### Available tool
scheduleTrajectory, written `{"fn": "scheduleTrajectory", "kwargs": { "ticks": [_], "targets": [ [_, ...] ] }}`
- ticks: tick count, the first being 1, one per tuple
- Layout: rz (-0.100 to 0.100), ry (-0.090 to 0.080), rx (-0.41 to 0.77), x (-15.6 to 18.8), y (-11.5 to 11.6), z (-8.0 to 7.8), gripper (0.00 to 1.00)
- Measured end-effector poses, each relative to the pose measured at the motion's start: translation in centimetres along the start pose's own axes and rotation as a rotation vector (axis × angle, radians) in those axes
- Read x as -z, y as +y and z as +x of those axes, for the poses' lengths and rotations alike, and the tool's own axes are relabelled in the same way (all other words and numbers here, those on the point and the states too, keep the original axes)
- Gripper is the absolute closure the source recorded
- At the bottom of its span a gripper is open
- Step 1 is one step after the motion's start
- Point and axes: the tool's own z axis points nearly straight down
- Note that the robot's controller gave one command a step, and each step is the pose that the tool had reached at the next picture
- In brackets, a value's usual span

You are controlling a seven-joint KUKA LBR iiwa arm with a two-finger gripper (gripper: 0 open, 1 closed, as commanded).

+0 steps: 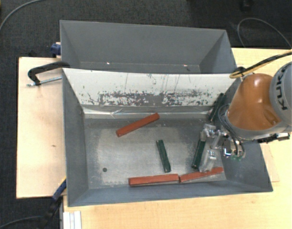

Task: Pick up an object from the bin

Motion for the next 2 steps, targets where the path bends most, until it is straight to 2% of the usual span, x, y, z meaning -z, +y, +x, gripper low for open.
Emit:
{"fn": "scheduleTrajectory", "kwargs": {
  "ticks": [1,2],
  "targets": [
    [0.0,0.0,0.302,0.0,2.2,0.72,0.0],
    [0.001,-0.009,0.302,0.16,2.2,0.53,1.0]
  ]
}}
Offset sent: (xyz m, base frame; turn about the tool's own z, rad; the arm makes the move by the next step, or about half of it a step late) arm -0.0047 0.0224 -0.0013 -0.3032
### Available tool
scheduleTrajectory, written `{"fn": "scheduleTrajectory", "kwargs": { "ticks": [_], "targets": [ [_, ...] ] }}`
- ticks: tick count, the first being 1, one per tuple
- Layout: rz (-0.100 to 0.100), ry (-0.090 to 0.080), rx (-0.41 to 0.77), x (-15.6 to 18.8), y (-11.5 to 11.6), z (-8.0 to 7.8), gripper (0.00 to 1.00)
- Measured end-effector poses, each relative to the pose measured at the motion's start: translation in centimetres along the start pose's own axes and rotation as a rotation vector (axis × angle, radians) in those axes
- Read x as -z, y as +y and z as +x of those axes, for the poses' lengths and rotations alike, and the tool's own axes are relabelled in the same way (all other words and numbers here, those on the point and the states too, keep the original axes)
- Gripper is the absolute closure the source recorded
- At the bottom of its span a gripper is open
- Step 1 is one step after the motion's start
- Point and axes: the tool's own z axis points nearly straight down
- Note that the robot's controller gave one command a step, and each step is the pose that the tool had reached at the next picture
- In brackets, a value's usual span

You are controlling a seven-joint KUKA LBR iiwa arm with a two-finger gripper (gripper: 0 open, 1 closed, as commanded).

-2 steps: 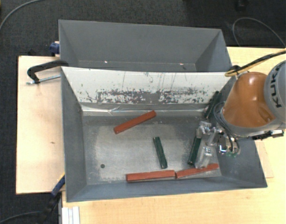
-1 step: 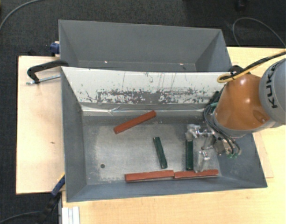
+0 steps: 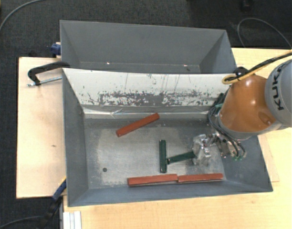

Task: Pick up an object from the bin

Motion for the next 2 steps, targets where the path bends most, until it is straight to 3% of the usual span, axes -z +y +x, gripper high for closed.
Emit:
{"fn": "scheduleTrajectory", "kwargs": {
  "ticks": [1,2],
  "targets": [
    [-0.001,0.0,0.404,11.13,1.27,-2.15,1.0],
    [-0.003,0.003,0.403,11.0,1.27,-2.05,0.0]
  ]
}}
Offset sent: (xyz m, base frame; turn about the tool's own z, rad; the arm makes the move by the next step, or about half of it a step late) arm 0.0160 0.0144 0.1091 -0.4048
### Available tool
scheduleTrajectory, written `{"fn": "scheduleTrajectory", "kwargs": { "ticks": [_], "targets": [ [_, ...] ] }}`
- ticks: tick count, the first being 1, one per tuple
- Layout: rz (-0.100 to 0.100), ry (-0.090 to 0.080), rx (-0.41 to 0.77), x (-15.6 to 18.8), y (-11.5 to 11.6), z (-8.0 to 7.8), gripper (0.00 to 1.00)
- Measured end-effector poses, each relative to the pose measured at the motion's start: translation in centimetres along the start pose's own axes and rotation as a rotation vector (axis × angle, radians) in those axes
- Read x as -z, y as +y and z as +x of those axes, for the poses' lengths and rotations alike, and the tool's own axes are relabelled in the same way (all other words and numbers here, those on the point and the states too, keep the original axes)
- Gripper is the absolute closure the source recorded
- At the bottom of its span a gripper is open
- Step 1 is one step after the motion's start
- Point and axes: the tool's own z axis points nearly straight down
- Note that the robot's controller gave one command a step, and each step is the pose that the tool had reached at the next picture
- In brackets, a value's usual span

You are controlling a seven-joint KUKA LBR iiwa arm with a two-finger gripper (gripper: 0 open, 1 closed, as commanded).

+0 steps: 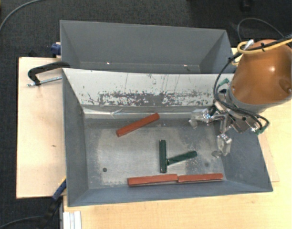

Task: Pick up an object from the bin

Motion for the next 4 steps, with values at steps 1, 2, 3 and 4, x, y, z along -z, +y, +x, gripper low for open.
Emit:
{"fn": "scheduleTrajectory", "kwargs": {
  "ticks": [1,2,3,4],
  "targets": [
    [0.002,-0.004,0.222,4.8,-0.1,-4.8,0.0],
    [-0.001,-0.001,0.221,4.7,-0.1,-4.7,1.0],
    [-0.001,0.0,0.221,4.7,-0.1,-4.7,0.0],
    [-0.004,0.003,0.295,-11.3,2.8,-3.3,0.0]
  ]
}}
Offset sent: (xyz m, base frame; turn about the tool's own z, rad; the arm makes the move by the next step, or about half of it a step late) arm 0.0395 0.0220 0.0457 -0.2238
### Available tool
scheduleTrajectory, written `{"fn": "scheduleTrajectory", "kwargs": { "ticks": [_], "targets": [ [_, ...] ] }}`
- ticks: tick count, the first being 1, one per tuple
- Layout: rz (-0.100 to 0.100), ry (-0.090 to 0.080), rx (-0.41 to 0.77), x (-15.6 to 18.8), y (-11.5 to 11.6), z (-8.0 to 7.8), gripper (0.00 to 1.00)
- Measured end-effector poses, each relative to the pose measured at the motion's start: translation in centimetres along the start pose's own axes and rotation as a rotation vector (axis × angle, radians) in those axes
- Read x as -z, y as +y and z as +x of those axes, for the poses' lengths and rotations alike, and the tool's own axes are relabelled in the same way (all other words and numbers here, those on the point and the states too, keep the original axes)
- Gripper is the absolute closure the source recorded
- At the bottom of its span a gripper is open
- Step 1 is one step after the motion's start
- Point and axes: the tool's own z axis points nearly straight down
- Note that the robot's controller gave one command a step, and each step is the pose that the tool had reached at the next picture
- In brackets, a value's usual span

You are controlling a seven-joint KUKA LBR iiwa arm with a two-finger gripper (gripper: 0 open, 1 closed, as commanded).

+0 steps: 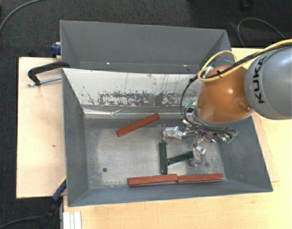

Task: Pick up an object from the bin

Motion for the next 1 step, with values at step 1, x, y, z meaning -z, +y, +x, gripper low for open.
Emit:
{"fn": "scheduleTrajectory", "kwargs": {
  "ticks": [1],
  "targets": [
    [0.001,0.0,0.0,0.02,-0.03,-0.01,1.0]
  ]
}}
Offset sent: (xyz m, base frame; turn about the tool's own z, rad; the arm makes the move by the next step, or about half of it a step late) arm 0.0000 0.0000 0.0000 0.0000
